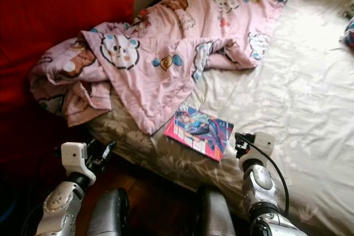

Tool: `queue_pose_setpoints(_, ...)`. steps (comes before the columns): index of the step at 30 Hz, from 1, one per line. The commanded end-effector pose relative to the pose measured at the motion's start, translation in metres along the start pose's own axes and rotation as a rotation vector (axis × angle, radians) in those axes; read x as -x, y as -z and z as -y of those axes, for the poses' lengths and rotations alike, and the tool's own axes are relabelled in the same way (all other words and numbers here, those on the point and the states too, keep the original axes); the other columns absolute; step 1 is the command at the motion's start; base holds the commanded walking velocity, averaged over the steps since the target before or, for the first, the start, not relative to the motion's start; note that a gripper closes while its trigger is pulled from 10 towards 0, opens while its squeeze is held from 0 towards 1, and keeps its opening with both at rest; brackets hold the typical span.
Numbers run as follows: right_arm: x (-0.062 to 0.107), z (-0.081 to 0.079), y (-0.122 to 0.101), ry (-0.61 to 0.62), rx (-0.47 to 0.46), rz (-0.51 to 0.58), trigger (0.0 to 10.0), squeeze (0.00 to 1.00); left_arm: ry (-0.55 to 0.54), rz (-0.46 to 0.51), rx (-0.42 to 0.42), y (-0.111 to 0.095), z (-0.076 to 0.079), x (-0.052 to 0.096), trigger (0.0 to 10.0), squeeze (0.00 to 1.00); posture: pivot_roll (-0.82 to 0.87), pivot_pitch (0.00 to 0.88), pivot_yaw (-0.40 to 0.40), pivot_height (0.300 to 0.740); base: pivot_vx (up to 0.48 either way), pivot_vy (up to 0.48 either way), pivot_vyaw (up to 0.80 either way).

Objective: Clean up the room

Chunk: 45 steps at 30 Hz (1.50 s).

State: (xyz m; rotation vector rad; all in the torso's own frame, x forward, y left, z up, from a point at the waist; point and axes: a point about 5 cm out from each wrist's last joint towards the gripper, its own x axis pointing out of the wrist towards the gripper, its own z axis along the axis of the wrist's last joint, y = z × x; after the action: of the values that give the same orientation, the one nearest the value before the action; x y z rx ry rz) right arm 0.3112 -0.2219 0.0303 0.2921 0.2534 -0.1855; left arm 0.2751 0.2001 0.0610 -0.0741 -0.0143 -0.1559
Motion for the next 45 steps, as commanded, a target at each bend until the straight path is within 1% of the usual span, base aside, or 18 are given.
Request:
queue_pose_setpoints(1, 0.003, 0.005, 0.006, 0.016, -0.03, -0.022, 10.0, 0.18, 0.007, -0.014, 0.0, 0.001, 0.001, 0.002, 10.0, 0.0, 0.1, 0.247, -0.04, 0.579, 0.0, 0.0, 0.0)
queue_pose_setpoints(2, 0.004, 0.005, 0.008, 0.011, -0.038, -0.024, 10.0, 1.0, 0.009, -0.02, -0.002, 0.0, 0.001, 0.004, 10.0, 0.0, 0.1, 0.249, -0.037, 0.579, 0.0, 0.0, 0.0)
queue_pose_setpoints(6, 0.007, 0.007, 0.014, 0.024, -0.057, -0.044, 10.0, 1.0, 0.011, -0.028, -0.003, -0.001, 0.001, 0.008, 10.0, 0.0, 0.11, 0.252, -0.03, 0.579, 0.0, 0.0, 0.0)
queue_pose_setpoints(7, 0.009, 0.008, 0.018, 0.027, -0.072, -0.057, 10.0, 0.97, 0.013, -0.033, -0.005, -0.002, 0.002, 0.009, 10.0, 0.0, 0.11, 0.255, -0.028, 0.579, 0.0, 0.0, 0.0)
queue_pose_setpoints(8, 0.01, 0.008, 0.021, 0.028, -0.08, -0.069, 10.0, 0.91, 0.017, -0.036, -0.008, -0.002, 0.002, 0.01, 10.0, 0.0, 0.12, 0.265, -0.023, 0.579, 0.0, 0.0, 0.0)
queue_pose_setpoints(9, 0.012, 0.008, 0.025, 0.025, -0.106, -0.084, 10.0, 0.55, 0.022, -0.042, -0.015, -0.003, 0.002, 0.012, 10.0, 0.0, 0.12, 0.271, -0.02, 0.579, 0.0, 0.0, 0.0)
queue_pose_setpoints(10, 0.012, 0.008, 0.026, 0.025, -0.112, -0.086, 10.0, 0.55, 0.023, -0.043, -0.016, -0.003, 0.002, 0.012, 10.0, 0.0, 0.12, 0.271, -0.02, 0.579, 0.0, 0.0, 0.0)
queue_pose_setpoints(11, 0.012, 0.007, 0.027, 0.022, -0.115, -0.093, 10.0, 0.0, 0.026, -0.046, -0.02, -0.003, 0.002, 0.013, 10.0, 0.0, 0.12, 0.277, -0.017, 0.579, 0.0, 0.0, 0.0)
queue_pose_setpoints(13, 0.012, 0.007, 0.027, 0.022, -0.115, -0.094, 10.0, 0.0, 0.027, -0.046, -0.021, -0.004, 0.002, 0.013, 10.0, 0.0, 0.12, 0.277, -0.017, 0.579, 0.0, 0.0, 0.0)
queue_pose_setpoints(15, 0.011, 0.003, 0.027, 0.003, -0.126, -0.094, 10.0, 0.0, 0.03, -0.048, -0.023, -0.004, 0.002, 0.013, 10.0, 0.0, 0.13, 0.284, -0.011, 0.579, 0.0, 0.0, 0.0)
queue_pose_setpoints(17, 0.009, -0.006, 0.027, -0.041, -0.15, -0.093, 10.0, 0.0, 0.03, -0.058, -0.025, -0.006, 0.002, 0.015, 10.0, 0.0, 0.13, 0.288, -0.005, 0.579, 0.0, 0.0, 0.0)
queue_pose_setpoints(18, 0.009, -0.006, 0.027, -0.041, -0.15, -0.093, 10.0, 0.0, 0.03, -0.058, -0.025, -0.006, 0.002, 0.015, 10.0, 0.0, 0.13, 0.288, -0.005, 0.579, 0.0, 0.0, 0.0)
queue_pose_setpoints(21, 0.008, -0.016, 0.026, -0.094, -0.155, -0.088, 10.0, 0.0, 0.03, -0.06, -0.029, -0.009, 0.0, 0.015, 10.0, 0.0, 0.14, 0.291, 0.0, 0.579, 0.0, 0.0, 0.0)
queue_pose_setpoints(26, 0.007, -0.02, 0.026, -0.126, -0.164, -0.088, 10.0, 0.0, 0.028, -0.068, -0.035, -0.013, -0.001, 0.016, 10.0, 0.0, 0.14, 0.295, 0.004, 0.579, 0.0, 0.0, 0.0)
queue_pose_setpoints(30, 0.009, -0.02, 0.028, -0.129, -0.159, -0.092, 10.0, 0.0, 0.027, -0.076, -0.037, -0.013, -0.001, 0.017, 10.0, 0.0, 0.14, 0.297, 0.005, 0.579, 0.0, 0.0, 0.0)
queue_pose_setpoints(31, 0.01, -0.019, 0.029, -0.132, -0.157, -0.09, 0.0, 0.0, 0.026, -0.083, -0.037, -0.012, -0.001, 0.018, 10.0, 0.0, 0.14, 0.298, 0.005, 0.579, 0.0, 0.0, 0.0)
queue_pose_setpoints(45, 0.012, -0.014, 0.03, -0.127, -0.147, -0.081, 0.0, 0.0, 0.011, -0.114, -0.031, -0.006, 0.0, 0.022, 10.0, 0.0, 0.13, 0.294, 0.0, 0.579, 0.0, 0.0, 0.0)
